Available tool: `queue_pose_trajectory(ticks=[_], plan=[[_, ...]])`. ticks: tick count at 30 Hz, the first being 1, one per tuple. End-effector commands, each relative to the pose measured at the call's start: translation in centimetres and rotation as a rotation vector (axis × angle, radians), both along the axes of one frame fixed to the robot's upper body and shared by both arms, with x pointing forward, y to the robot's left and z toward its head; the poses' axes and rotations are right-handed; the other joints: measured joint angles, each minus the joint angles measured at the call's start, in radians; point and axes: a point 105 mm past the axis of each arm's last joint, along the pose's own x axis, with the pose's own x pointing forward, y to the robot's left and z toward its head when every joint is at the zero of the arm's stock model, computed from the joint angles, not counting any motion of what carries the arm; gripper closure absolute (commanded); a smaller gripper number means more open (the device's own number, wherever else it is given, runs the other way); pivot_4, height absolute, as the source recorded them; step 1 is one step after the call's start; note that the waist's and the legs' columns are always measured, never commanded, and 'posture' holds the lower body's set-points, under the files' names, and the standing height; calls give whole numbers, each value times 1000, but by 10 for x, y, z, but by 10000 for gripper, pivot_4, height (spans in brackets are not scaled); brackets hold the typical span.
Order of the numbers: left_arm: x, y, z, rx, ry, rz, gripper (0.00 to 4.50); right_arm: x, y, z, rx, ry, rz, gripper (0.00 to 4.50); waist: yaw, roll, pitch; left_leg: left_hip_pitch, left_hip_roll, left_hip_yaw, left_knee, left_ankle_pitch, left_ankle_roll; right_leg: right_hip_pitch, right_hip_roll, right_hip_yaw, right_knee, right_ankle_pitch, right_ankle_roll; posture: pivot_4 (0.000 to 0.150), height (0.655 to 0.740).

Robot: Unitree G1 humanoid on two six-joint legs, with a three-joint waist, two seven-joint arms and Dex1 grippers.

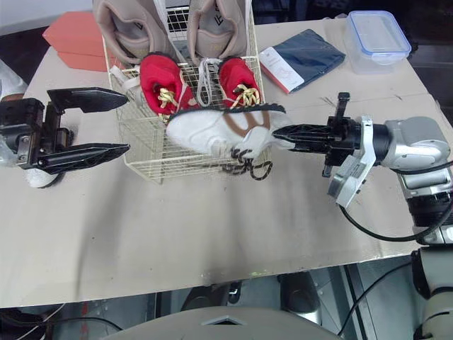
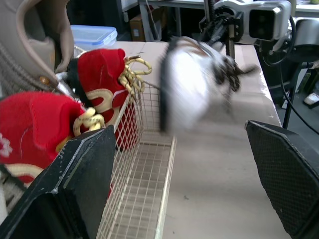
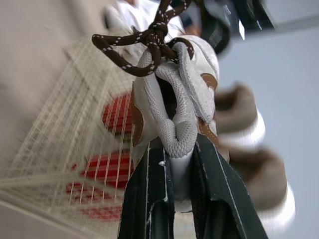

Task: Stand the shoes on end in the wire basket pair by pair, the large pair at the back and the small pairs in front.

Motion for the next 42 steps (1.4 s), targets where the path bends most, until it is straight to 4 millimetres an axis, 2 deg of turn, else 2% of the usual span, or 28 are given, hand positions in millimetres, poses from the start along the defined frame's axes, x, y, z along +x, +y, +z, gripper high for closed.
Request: queue_pose_trajectory(ticks=[1,6,15,23,24,25,29,31,35,37,42], plan=[[1,-12,2,19,-24,-23,0,-8,9,6,-22,-59,80,44817,3,0,0,0,0,0,0,0,0,0,0,0,0,0,0,1500,7400],[6,-23,-9,62,19,-51,0,-10,24,11,-35,-94,133,44817,3,-2,1,0,0,0,0,0,0,0,0,0,0,0,0,1500,7400],[7,-36,-21,110,83,-119,0,-8,31,16,-22,-120,145,44817,3,-2,1,-1,-1,-1,0,0,0,0,0,0,0,0,0,1500,7400],[4,-39,-29,141,137,-158,36355,-13,34,23,6,-148,159,45000,3,-3,1,-1,0,-1,0,0,0,0,1,0,0,0,0,1500,7400],[4,-39,-29,140,137,-158,39405,-13,34,23,9,-150,160,45000,3,-3,1,-1,0,-1,0,0,0,0,1,0,0,0,0,1500,7400],[4,-39,-29,140,137,-158,39641,-13,34,24,13,-152,160,45000,3,-3,1,-1,-1,-1,0,0,0,0,1,0,0,0,0,1500,7400],[6,-41,-26,107,111,-149,39641,-11,31,28,48,-135,137,28787,3,-3,1,-1,0,-1,0,0,0,0,0,0,0,0,0,1500,7400],[11,-41,-15,31,67,-115,39642,1,21,28,91,-1,49,20315,5,-3,1,-1,0,-1,0,0,0,0,0,0,0,0,0,1500,7400],[16,-36,-3,-109,16,-49,39642,22,-2,24,193,327,-123,387,9,-4,2,-2,-1,-3,2,0,0,0,-1,-2,-1,0,0,1500,7400],[22,-32,1,-177,-21,0,39642,24,-4,26,269,475,-160,387,8,-4,2,-3,-1,-3,2,0,0,0,-3,-2,-1,0,0,1500,7400],[30,-38,10,-395,-80,43,39642,15,8,33,489,1062,-109,387,6,-4,2,-2,0,-3,1,0,0,-1,-5,-2,0,0,0,1500,7400]])
